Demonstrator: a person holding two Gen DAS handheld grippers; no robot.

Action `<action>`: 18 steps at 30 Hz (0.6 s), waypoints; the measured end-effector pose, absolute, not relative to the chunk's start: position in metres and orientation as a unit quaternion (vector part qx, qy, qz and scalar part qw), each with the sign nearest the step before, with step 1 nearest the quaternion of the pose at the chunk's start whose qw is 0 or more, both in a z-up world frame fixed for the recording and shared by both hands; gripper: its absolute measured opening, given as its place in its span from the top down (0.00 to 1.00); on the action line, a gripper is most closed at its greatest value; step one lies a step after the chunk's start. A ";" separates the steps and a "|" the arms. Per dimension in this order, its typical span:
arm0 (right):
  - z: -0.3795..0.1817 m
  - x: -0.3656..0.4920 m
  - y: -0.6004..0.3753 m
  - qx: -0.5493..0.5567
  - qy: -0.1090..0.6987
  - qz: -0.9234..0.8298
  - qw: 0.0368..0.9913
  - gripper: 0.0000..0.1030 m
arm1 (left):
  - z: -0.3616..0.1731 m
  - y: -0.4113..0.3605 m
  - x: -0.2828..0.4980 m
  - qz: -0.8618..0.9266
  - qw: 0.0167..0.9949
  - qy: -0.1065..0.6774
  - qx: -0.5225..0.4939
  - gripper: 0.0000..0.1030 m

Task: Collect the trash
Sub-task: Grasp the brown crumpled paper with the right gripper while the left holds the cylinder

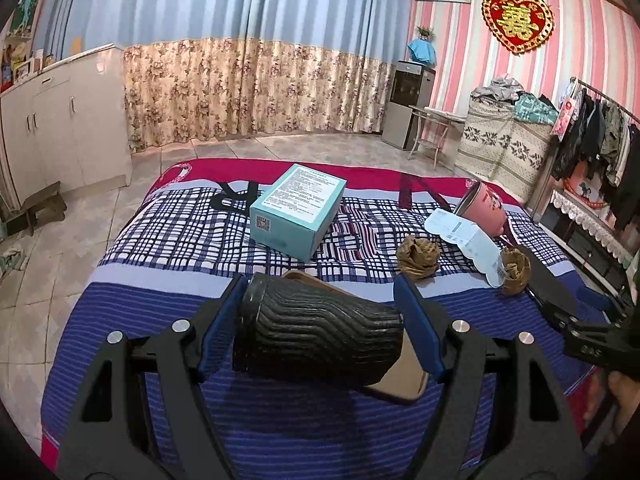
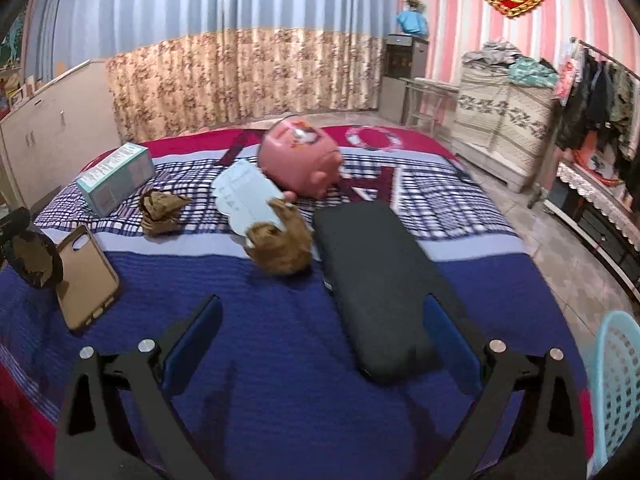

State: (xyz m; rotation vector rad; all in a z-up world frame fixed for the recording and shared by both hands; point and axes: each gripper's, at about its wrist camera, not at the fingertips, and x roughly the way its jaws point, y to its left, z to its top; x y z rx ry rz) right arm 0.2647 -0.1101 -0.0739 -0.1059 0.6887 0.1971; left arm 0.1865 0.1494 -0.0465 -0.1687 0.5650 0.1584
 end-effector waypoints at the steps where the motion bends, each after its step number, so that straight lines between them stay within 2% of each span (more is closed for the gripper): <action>1: -0.074 0.269 -0.106 -0.053 0.337 0.098 0.935 0.08 | -0.045 0.149 0.188 0.079 0.954 0.278 -0.080 0.29; 5: -0.079 0.294 -0.084 -0.065 0.345 0.106 0.930 0.21 | -0.041 0.148 0.189 0.080 0.955 0.276 -0.077 0.29; 7: -0.084 0.306 -0.076 -0.066 0.357 0.111 0.925 0.39 | -0.037 0.147 0.191 0.080 0.955 0.276 -0.077 0.29; 8: -0.086 0.312 -0.074 -0.065 0.363 0.114 0.923 0.44 | -0.035 0.146 0.192 0.080 0.955 0.275 -0.076 0.29; 9: -0.087 0.317 -0.071 -0.066 0.367 0.116 0.921 0.56 | -0.033 0.145 0.193 0.080 0.955 0.275 -0.074 0.29; 12: -0.088 0.319 -0.071 -0.063 0.367 0.130 0.919 0.59 | -0.028 0.138 0.193 0.077 0.957 0.271 -0.067 0.29; 18: -0.053 0.271 -0.106 -0.053 0.304 0.134 0.942 0.59 | -0.020 0.111 0.197 0.059 0.961 0.265 -0.055 0.29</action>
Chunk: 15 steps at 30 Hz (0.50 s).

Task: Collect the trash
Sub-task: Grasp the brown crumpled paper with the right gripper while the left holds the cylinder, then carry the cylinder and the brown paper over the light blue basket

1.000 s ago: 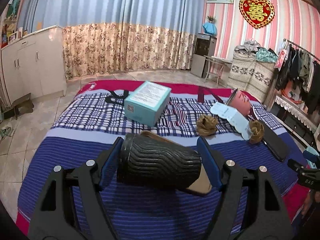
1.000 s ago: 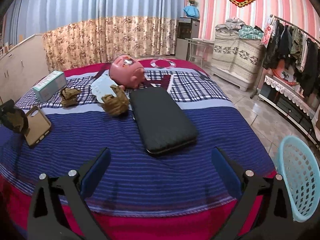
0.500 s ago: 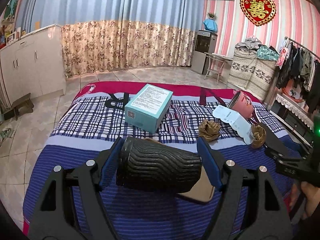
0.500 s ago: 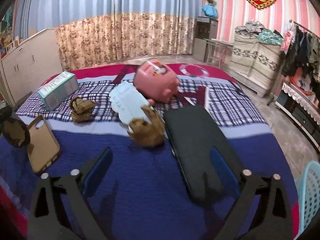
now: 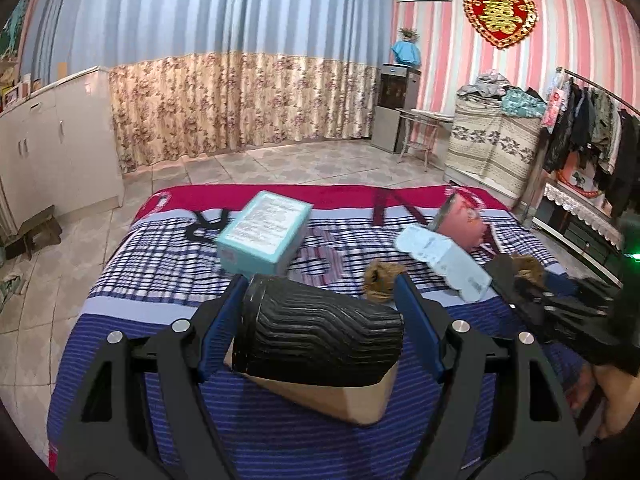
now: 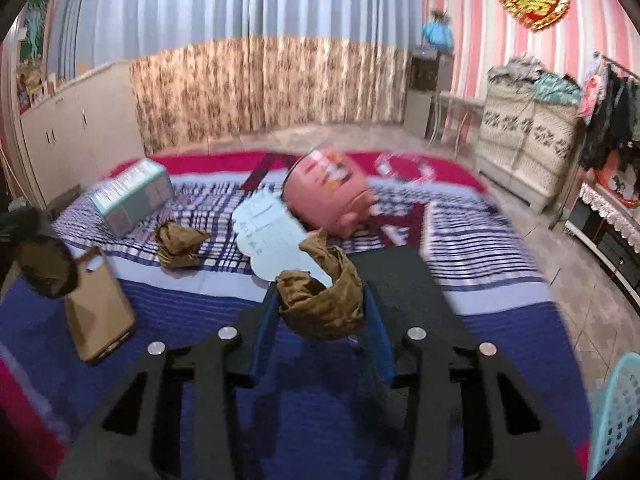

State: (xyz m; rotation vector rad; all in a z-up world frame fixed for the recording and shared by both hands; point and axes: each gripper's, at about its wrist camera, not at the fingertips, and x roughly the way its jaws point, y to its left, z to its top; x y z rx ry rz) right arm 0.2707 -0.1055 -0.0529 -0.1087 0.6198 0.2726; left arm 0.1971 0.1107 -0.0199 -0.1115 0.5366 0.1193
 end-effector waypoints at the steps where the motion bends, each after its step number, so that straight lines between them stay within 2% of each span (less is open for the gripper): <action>1: -0.046 0.260 -0.119 -0.049 0.294 0.128 0.946 0.59 | -0.018 0.103 0.198 0.054 0.962 0.263 -0.051 0.29; 8: -0.013 0.202 -0.223 -0.020 0.267 0.052 0.962 0.59 | -0.004 0.040 0.200 0.002 0.967 0.250 -0.047 0.29; 15: -0.009 0.158 -0.327 -0.005 0.256 -0.055 0.965 0.59 | 0.002 -0.047 0.204 -0.068 0.966 0.247 -0.029 0.29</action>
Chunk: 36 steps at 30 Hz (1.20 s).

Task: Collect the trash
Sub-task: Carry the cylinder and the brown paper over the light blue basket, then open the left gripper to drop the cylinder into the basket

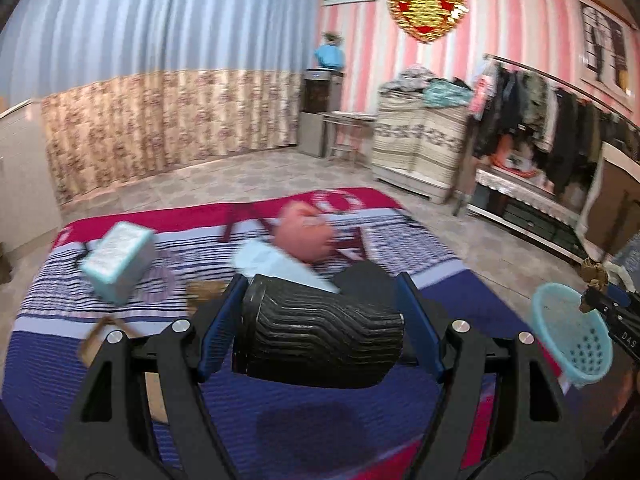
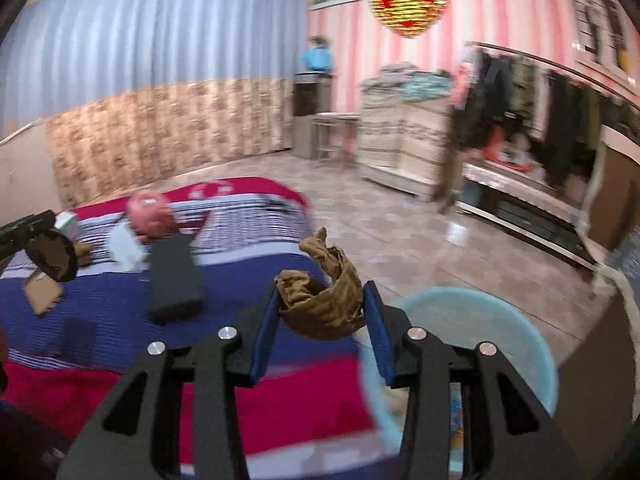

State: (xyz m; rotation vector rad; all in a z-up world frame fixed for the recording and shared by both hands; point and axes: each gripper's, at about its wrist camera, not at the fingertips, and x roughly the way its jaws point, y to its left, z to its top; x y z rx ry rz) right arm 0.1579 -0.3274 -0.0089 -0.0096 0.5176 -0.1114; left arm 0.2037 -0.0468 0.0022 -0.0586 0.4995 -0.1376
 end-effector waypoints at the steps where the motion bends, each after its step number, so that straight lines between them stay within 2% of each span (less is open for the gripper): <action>1: -0.011 0.154 -0.344 0.000 0.254 -0.073 0.964 0.59 | 0.002 -0.060 0.204 -0.078 0.966 0.246 -0.026 0.29; 12: -0.019 0.134 -0.443 0.064 0.228 -0.141 0.961 0.59 | 0.004 -0.176 0.206 -0.155 0.959 0.238 0.006 0.29; 23: -0.043 0.130 -0.480 0.079 0.214 -0.157 0.961 0.59 | -0.027 -0.287 0.204 -0.236 0.944 0.228 0.035 0.29; 36: -0.062 0.116 -0.525 0.119 0.217 -0.192 0.950 0.59 | -0.063 -0.372 0.217 -0.295 0.925 0.235 0.053 0.29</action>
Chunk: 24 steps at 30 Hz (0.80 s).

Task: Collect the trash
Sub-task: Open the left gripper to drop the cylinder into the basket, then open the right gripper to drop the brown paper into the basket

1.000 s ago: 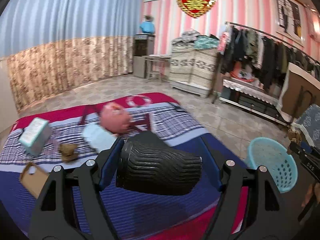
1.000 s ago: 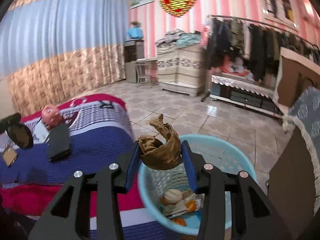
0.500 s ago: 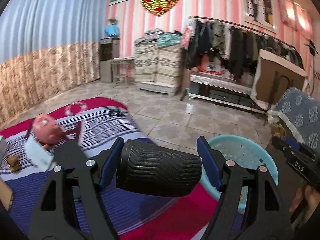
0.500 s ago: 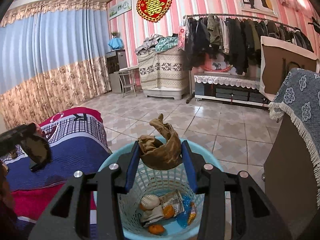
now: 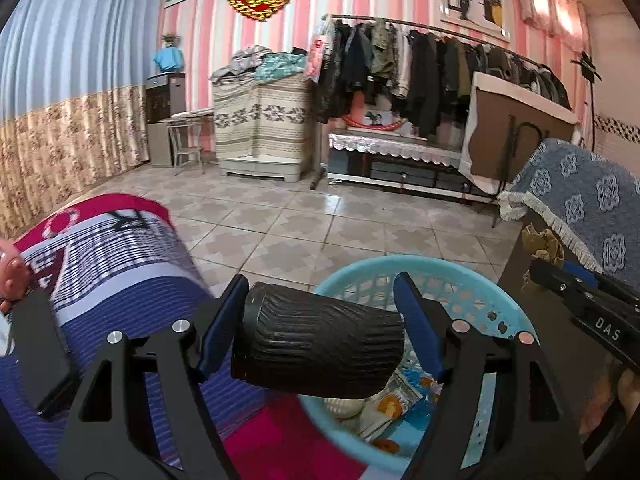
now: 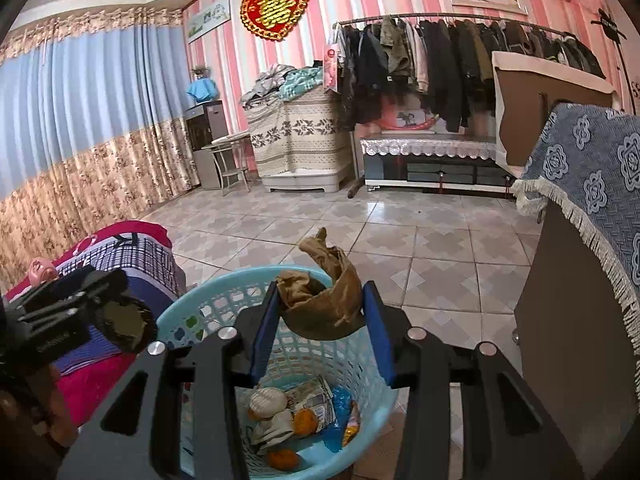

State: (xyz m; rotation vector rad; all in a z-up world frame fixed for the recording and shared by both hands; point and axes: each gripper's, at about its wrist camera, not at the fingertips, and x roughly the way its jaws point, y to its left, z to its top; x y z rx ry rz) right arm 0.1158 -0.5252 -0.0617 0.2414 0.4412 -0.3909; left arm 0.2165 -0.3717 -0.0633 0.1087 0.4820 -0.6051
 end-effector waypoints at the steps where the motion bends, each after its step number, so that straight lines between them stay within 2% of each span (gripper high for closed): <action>1: -0.063 0.116 -0.526 0.119 0.219 -0.194 0.949 0.59 | -0.065 -0.379 0.218 -0.300 0.923 0.233 0.058 0.29; 10: -0.071 0.116 -0.538 0.130 0.227 -0.201 0.944 0.59 | -0.058 -0.408 0.220 -0.333 0.912 0.229 0.064 0.29; 11: -0.072 0.117 -0.537 0.130 0.227 -0.202 0.944 0.59 | -0.057 -0.410 0.221 -0.332 0.913 0.228 0.064 0.27; 13: -0.072 0.117 -0.536 0.129 0.228 -0.202 0.944 0.59 | -0.054 -0.409 0.222 -0.330 0.914 0.227 0.062 0.13; 19: -0.074 0.120 -0.536 0.128 0.232 -0.200 0.943 0.59 | -0.043 -0.388 0.227 -0.300 0.927 0.219 0.053 0.06; 24: -0.079 0.125 -0.530 0.131 0.237 -0.199 0.942 0.59 | -0.046 -0.358 0.231 -0.260 0.938 0.224 0.048 0.05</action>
